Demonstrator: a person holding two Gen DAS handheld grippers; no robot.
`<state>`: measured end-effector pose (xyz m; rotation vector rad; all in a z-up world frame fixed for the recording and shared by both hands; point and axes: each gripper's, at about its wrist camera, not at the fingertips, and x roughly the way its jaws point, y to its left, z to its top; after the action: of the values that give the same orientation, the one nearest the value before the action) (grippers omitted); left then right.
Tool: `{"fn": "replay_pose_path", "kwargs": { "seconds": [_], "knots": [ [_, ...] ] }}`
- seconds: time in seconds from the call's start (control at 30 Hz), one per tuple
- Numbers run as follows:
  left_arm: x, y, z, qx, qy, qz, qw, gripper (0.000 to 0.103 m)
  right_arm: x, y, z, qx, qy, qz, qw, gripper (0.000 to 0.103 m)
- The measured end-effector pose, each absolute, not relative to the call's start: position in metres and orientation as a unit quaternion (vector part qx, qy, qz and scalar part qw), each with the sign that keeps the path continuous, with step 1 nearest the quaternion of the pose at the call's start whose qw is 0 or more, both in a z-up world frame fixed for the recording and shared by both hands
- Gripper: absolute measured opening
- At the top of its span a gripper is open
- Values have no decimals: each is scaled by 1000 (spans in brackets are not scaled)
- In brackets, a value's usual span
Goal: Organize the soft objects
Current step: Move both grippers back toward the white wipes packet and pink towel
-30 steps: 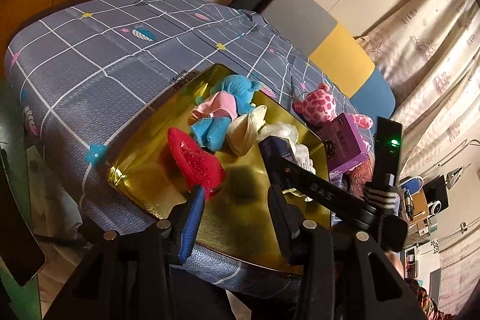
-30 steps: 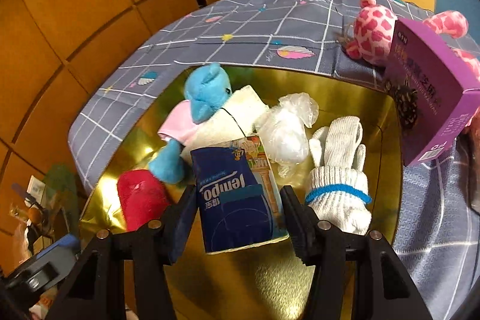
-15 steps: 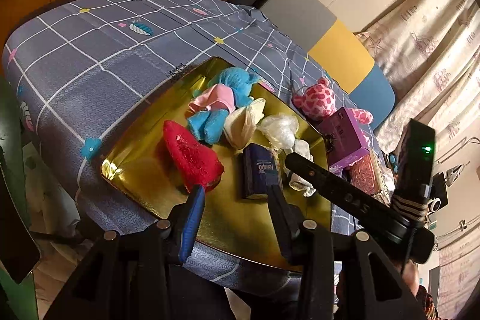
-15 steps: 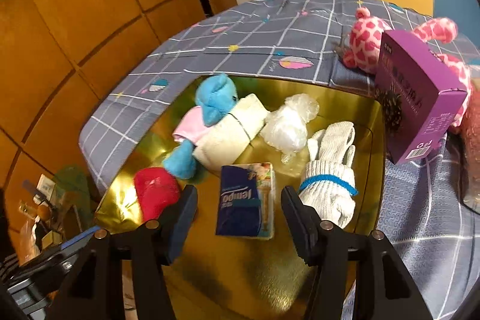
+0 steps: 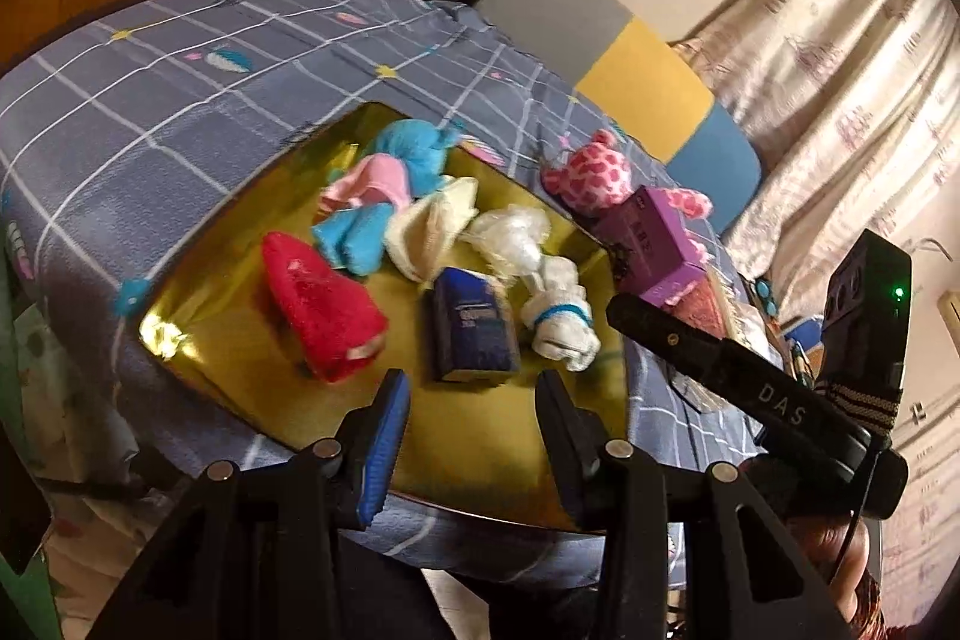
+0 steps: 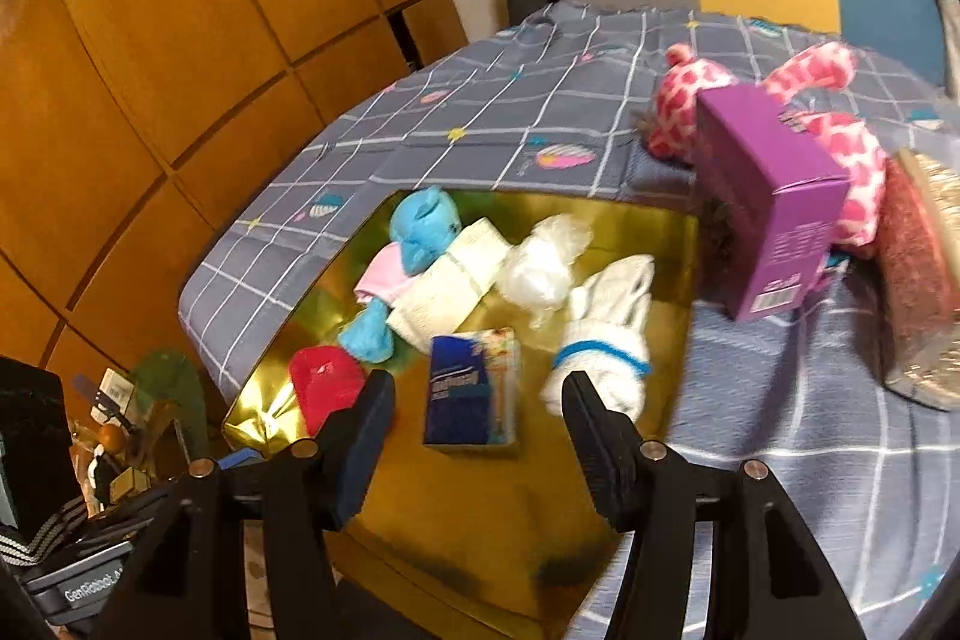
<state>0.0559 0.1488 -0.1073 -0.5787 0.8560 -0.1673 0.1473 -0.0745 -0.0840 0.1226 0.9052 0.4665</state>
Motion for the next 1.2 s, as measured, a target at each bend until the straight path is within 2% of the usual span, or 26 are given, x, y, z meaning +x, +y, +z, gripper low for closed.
{"fn": "replay_pose_path", "kwargs": {
  "seconds": [0.27, 0.6, 0.97, 1.2],
  "knots": [
    [59, 120, -96, -246, 398, -127, 874, 44, 134, -123, -62, 65, 387, 198, 898, 59],
    [69, 73, -81, -204, 402, -177, 875, 44, 112, -232, -44, 102, 345, 114, 926, 61],
    [80, -3, -68, -137, 415, -234, 868, 44, 98, -373, -76, 129, 368, -29, 921, 61],
    [85, -53, -66, -102, 426, -268, 858, 44, 133, -443, -102, 133, 384, -71, 911, 62]
  ]
}}
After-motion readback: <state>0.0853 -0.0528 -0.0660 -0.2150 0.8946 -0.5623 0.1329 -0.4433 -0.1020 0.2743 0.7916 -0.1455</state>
